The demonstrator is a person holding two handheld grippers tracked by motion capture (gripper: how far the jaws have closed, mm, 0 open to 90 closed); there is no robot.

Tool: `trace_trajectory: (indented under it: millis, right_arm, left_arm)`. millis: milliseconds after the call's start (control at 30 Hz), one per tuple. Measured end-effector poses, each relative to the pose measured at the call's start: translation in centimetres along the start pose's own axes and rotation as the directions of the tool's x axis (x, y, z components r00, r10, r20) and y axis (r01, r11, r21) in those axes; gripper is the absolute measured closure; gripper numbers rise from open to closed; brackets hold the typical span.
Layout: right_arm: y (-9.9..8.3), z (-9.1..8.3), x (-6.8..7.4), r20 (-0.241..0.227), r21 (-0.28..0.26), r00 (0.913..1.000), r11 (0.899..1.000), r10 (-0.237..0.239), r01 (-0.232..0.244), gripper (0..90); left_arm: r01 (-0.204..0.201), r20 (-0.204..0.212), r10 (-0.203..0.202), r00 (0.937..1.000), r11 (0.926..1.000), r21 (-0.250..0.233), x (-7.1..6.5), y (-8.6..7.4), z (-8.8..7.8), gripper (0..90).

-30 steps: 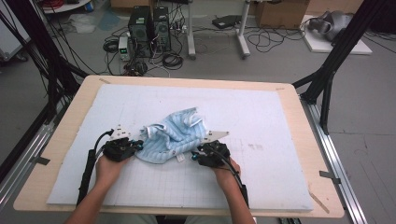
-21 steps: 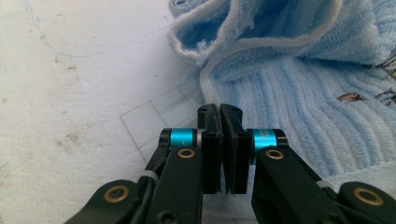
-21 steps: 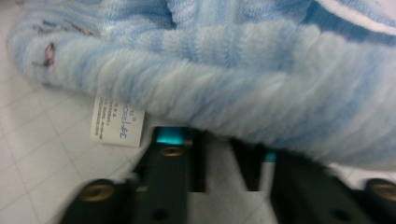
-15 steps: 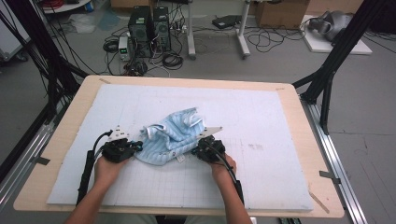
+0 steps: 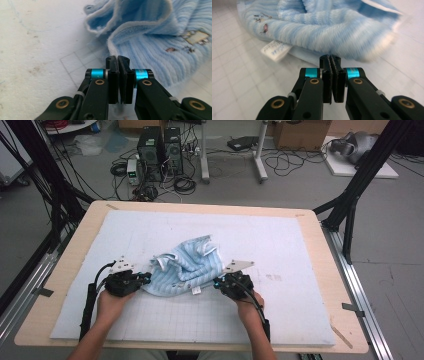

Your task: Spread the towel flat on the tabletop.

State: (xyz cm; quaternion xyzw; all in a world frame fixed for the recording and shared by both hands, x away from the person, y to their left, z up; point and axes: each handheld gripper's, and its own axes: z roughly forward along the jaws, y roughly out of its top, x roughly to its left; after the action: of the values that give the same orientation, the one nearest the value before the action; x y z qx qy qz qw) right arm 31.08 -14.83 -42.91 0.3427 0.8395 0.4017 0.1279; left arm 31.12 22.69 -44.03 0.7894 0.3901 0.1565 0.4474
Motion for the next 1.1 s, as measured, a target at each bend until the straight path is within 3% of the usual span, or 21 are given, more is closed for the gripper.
trace_trajectory:
  millis: [200, 500, 600, 700, 767, 833, 900, 967, 1100]
  right_arm:
    - [-2.2, -2.7, -0.4, 0.036, -0.006, 0.9989, 1.000, 0.030, -0.030, 88.8]
    - [-4.6, -5.8, 0.7, 0.073, -0.006, 0.9967, 0.999, 0.035, -0.035, 88.8]
    - [-5.4, -6.6, 1.2, 0.092, 0.011, 0.9954, 1.000, 0.026, -0.027, 90.0]
    - [-6.4, -7.3, 1.3, 0.091, 0.006, 0.9947, 0.999, 0.048, -0.048, 89.7]
    - [-6.7, -7.5, 1.1, 0.092, -0.008, 0.9938, 0.998, 0.062, -0.062, 89.2]
    - [-6.6, -7.4, 0.9, 0.091, -0.024, 0.9934, 0.997, 0.070, -0.068, 81.6]
    - [-6.2, -7.0, 0.8, 0.087, -0.044, 0.9917, 0.995, 0.094, -0.090, 67.7]
    - [-5.5, -6.4, 0.6, 0.102, -0.064, 0.9883, 0.992, 0.113, -0.107, 52.5]
    - [-4.2, -5.1, 0.1, 0.129, -0.093, 0.9816, 0.987, 0.141, -0.129, 37.6]
  left_arm:
    - [0.027, 0.077, -0.025, 0.9967, 0.9992, -0.029, -1.4, -0.9, -0.9, 86.4]
    - [0.017, 0.160, -0.011, 0.9870, 0.9994, -0.031, -4.1, -2.2, -1.7, 86.3]
    - [0.006, 0.166, -0.002, 0.9861, 0.9997, -0.023, -4.8, -2.9, -2.1, 86.2]
    - [0.018, 0.184, -0.013, 0.9828, 0.9995, -0.026, -5.1, -3.6, -2.5, 84.9]
    - [0.021, 0.163, -0.014, 0.9866, 0.9990, -0.040, -5.1, -3.6, -2.7, 74.0]
    - [0.043, 0.143, -0.035, 0.9891, 0.9976, -0.054, -5.0, -3.4, -2.8, 60.4]
    - [0.054, 0.123, -0.046, 0.9913, 0.9964, -0.066, -4.7, -3.1, -2.9, 53.4]
    - [0.059, 0.105, -0.052, 0.9932, 0.9956, -0.072, -4.2, -2.7, -2.8, 48.8]
    - [0.072, 0.075, -0.065, 0.9951, 0.9936, -0.087, -3.4, -1.7, -2.5, 44.5]
